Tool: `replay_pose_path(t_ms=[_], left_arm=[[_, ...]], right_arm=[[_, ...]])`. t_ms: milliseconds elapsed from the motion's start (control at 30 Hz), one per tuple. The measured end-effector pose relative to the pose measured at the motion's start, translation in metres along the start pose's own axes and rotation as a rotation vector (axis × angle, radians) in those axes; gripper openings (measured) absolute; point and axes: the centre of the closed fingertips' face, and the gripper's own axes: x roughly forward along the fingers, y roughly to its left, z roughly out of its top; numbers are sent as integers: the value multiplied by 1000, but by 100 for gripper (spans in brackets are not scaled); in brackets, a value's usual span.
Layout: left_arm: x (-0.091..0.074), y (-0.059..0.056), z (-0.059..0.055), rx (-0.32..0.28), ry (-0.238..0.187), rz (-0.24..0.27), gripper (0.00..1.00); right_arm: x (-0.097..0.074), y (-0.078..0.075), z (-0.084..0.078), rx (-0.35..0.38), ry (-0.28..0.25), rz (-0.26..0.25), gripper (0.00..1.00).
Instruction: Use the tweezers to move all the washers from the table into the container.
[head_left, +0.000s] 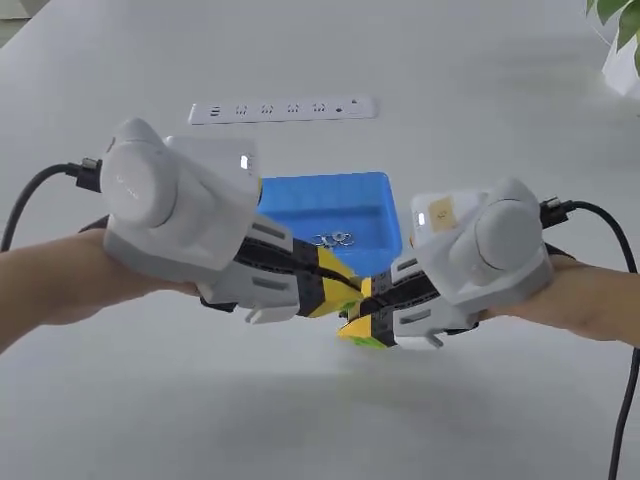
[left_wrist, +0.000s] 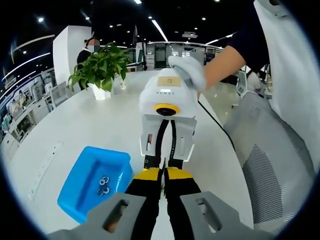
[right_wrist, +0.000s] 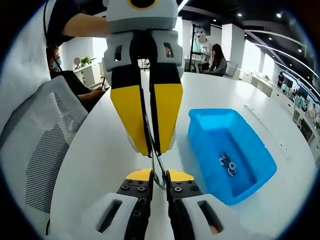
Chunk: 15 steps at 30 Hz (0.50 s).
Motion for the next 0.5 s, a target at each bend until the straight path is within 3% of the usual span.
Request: replay_pose_path(t_ms=[133,233,333,500], left_arm=[[0,1,0,-12,8,3,6],[-1,3,-1,-77,2,10,7],[-1,2,-4,-60,18,10,8],[-2,0,-5,-81,27,0,14]], right_arm=[[0,0,0,-32,2,-9,10],[0,-1,0,-41,2,-22,9],[0,-1,1,-33,-8,-23,9],[0,-3,4,-24,-17,-28,9]])
